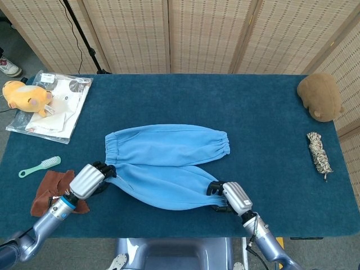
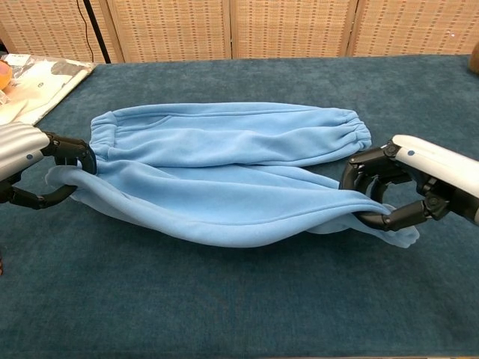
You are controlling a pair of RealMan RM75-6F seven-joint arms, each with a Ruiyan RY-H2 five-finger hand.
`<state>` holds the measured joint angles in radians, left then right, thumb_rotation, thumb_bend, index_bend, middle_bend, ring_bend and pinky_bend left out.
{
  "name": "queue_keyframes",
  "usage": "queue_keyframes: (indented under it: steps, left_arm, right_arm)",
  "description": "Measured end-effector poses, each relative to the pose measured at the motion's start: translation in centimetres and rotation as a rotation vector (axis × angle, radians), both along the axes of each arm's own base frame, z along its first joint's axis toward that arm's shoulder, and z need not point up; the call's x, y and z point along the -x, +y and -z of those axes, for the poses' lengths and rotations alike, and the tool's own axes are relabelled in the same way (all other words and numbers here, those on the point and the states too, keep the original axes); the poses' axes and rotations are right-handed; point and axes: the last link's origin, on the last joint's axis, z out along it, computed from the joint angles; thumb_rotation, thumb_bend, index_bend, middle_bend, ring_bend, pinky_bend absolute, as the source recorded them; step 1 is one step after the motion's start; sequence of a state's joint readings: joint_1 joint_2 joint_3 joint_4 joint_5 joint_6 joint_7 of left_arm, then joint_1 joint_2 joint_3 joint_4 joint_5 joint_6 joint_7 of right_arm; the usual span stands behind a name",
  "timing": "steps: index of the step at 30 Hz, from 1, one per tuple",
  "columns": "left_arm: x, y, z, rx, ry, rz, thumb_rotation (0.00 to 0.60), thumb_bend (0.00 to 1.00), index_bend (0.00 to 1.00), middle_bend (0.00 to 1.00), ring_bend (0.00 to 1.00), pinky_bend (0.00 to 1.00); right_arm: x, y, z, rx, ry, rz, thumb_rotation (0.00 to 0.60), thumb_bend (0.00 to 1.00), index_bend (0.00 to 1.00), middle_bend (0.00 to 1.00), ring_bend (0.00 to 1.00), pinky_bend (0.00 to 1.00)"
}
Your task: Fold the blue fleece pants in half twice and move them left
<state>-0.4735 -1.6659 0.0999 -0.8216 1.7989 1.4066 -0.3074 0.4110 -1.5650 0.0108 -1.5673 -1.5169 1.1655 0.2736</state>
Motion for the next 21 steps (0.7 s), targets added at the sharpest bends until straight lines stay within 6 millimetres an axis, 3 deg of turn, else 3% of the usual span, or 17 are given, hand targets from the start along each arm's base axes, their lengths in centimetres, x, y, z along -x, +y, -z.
queue_keyframes:
  steps: [10, 21]
  left_arm:
    - [-0.2, 0.8, -0.8, -0.025, -0.029, -0.038, 0.6, 0.48, 0.64, 0.51, 0.52, 0.48]
    - [-1.7, 2.4, -2.2, -0.033, -0.056, -0.15, 0.6, 0.48, 0.68, 0.55, 0.55, 0.48]
  right_arm:
    - [-0.1, -0.4, -0.7, -0.018, -0.047, 0.035, 0.6, 0.52, 0.69, 0.48, 0.48, 0.51]
    - [-0.6, -3.7, -2.8, -0.055, -0.139, 0.16, 0.6, 0.53, 0.69, 0.48, 0.48, 0.51]
